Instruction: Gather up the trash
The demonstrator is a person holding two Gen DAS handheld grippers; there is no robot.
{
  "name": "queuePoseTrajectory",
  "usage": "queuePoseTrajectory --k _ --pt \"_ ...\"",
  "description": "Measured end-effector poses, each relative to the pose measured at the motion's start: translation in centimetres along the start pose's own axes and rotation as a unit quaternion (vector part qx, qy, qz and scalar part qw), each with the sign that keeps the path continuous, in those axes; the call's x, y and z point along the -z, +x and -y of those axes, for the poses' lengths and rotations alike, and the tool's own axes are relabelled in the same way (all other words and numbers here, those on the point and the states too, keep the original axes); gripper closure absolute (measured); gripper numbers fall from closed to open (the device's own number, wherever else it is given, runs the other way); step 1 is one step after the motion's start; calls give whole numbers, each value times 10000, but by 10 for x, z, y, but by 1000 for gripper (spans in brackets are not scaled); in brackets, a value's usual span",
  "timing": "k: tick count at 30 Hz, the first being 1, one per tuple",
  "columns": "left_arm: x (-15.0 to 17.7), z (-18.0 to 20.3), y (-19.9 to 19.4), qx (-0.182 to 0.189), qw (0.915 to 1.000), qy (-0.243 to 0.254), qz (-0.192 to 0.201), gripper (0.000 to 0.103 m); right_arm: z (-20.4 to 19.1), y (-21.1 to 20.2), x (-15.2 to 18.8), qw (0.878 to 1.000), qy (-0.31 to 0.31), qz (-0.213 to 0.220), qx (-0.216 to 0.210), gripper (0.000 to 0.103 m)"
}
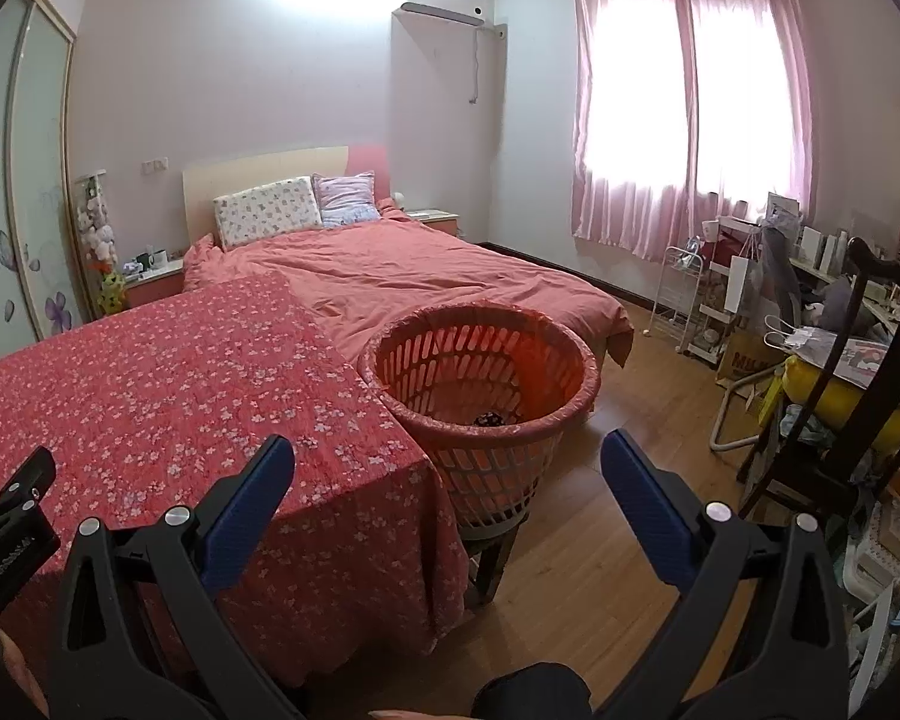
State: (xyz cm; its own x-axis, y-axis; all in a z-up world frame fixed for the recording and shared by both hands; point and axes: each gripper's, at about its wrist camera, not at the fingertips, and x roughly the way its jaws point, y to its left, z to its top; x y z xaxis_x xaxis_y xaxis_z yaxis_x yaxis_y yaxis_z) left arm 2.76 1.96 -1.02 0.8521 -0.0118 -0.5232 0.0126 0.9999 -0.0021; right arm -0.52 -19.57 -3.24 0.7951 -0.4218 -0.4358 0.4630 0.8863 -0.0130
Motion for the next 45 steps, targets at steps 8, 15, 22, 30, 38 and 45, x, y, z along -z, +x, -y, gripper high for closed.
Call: queuePoseTrajectory --k 8,15,22,30,38,45 --pt "4 2 -4 -55 10000 16 39 4 1 -2 5 9997 -5 64 250 2" --pt "7 5 -2 -84 10000 36 -38 4 3 5 8 9994 19 -121 322 2" --pt "10 3 1 -94 9999 -21 -120 4 -1 6 11 9996 -1 -255 149 2" --pt "11 0 -1 -89 9998 -68 -137 4 -2 6 12 9996 -8 -278 109 2" --pt "9 0 -6 -69 9999 -107 -40 4 -2 5 9 9996 -14 -251 101 2" --pt "7 -1 -10 -64 9999 -145 -2 4 -4 4 7 9997 -10 -229 94 2"
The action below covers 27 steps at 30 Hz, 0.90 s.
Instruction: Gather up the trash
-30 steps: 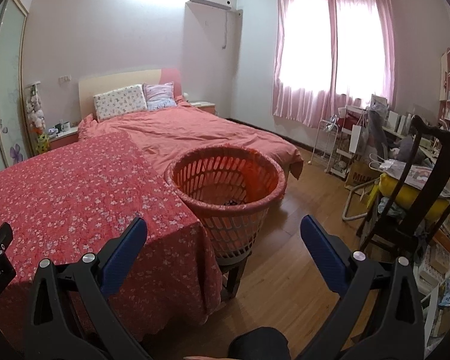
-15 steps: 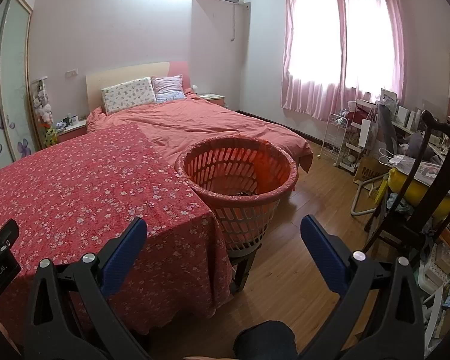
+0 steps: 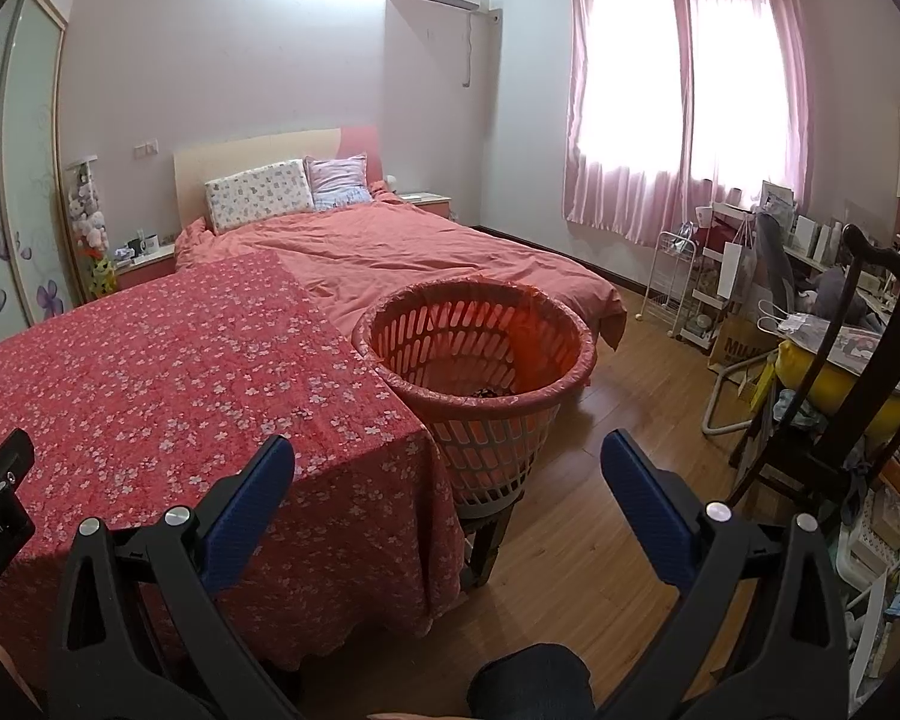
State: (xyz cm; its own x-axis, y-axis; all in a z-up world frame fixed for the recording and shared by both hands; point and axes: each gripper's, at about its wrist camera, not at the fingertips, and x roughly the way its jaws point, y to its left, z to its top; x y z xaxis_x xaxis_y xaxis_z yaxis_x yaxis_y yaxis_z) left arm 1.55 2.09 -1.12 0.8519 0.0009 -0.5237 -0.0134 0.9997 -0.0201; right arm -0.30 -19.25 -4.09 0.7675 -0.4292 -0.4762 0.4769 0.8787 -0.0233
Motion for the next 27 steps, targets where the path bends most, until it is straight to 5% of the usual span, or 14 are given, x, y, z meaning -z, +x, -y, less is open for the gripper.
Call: queuePoseTrajectory --k 27 --pt "-3 0 -4 25 10000 -57 17 4 -2 -2 -1 10000 -33 36 -9 2"
